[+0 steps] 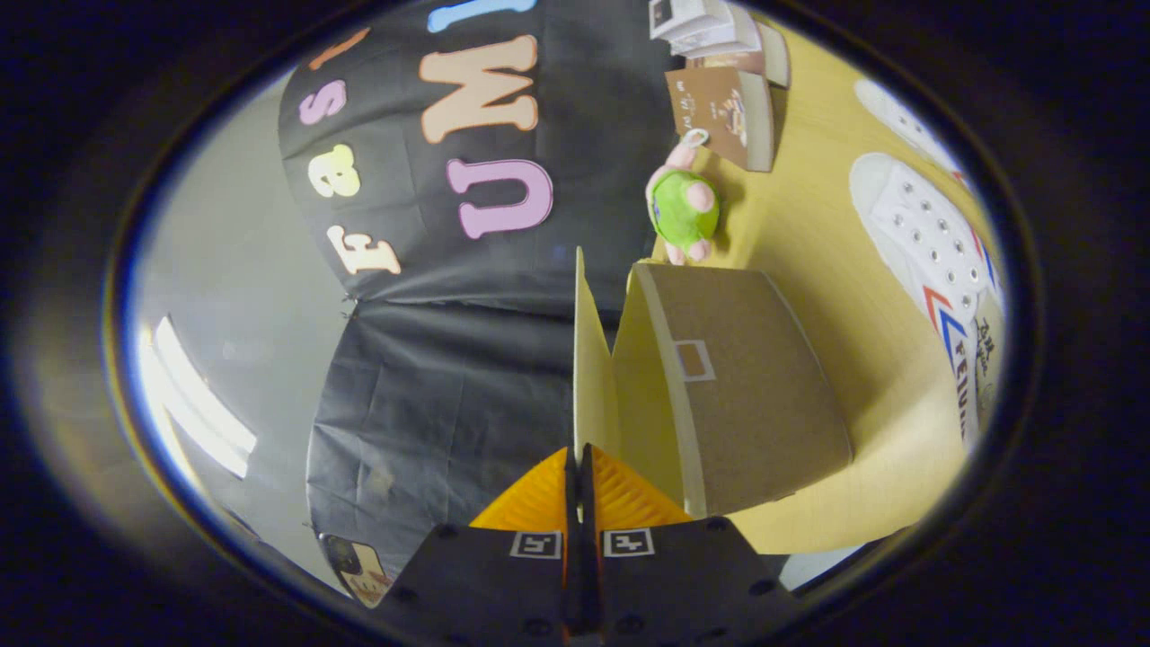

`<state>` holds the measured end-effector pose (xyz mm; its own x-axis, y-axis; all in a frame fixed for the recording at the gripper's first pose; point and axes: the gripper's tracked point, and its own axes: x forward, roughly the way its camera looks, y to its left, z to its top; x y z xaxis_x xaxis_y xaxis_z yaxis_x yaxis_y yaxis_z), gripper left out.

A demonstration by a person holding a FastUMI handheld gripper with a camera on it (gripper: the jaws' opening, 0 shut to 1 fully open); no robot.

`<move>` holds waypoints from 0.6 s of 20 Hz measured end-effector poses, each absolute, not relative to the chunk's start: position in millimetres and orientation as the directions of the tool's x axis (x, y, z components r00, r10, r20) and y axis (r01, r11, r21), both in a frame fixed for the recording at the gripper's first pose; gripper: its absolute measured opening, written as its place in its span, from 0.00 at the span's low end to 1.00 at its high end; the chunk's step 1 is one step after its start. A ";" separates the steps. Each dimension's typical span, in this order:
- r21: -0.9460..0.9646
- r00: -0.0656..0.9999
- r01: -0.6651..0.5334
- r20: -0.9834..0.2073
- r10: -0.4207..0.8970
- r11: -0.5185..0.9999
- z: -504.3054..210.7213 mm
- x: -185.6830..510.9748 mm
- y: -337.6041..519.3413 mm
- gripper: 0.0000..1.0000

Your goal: Open the storage box then place both shoes into the box .Put the left shoe in first, then the right shoe, with the right side of both shoes facing outward in a uniform manner.

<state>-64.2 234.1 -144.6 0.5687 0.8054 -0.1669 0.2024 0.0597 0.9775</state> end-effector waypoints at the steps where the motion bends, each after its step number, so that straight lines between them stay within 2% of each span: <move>1: 0.982 0.563 0.172 -0.167 0.809 0.084 -138.1 -64.6 236.5 0.03; 12: 0.959 0.547 -0.073 -0.192 0.815 0.275 -65.5 -50.7 275.0 0.03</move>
